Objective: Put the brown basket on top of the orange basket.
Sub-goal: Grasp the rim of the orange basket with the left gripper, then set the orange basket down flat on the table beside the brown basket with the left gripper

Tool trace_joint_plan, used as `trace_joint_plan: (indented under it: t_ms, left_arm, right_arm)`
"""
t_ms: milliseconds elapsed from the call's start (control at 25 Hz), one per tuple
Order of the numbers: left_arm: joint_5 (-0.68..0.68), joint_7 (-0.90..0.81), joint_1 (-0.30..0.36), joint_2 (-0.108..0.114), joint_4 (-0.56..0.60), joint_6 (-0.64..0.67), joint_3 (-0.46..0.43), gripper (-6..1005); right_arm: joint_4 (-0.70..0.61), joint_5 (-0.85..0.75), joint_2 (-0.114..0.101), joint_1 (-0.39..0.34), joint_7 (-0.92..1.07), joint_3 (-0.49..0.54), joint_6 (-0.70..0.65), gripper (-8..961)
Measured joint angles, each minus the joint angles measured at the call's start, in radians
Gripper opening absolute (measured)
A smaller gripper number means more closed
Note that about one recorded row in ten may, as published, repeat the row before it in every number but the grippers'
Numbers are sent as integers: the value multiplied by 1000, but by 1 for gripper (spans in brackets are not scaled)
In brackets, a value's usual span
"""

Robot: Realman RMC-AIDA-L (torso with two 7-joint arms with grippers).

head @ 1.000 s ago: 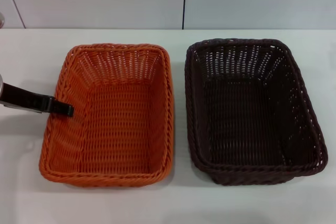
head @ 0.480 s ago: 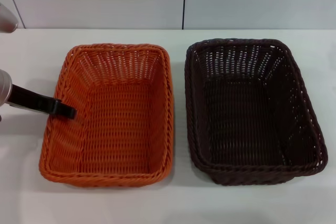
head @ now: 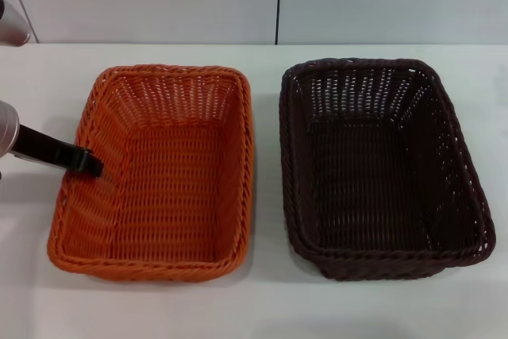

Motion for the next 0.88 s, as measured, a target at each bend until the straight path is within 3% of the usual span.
trace_joint_plan:
  t_ms: [240,400,600,640,880]
  left_arm:
    - [1,9,-3,8,53,44,-3,216]
    - [0,20,-6,10,73,67,-5,215]
    - [-1,27,-16,40,122,103,-17,209]
    - [-2,42,-23,56,140,127,-39,208]
    - [-9,187,-94,87,160,277,-251,199]
  right_arm:
    - [1,0,0,1,0,0,10,624]
    - [2,0,0,1,0,0,23,624]
    - [2,0,0,-3,0,0,24,625]
    - [2,0,0,-4,0,0,24,625]
    - [2,0,1,-10,0,0,25,624]
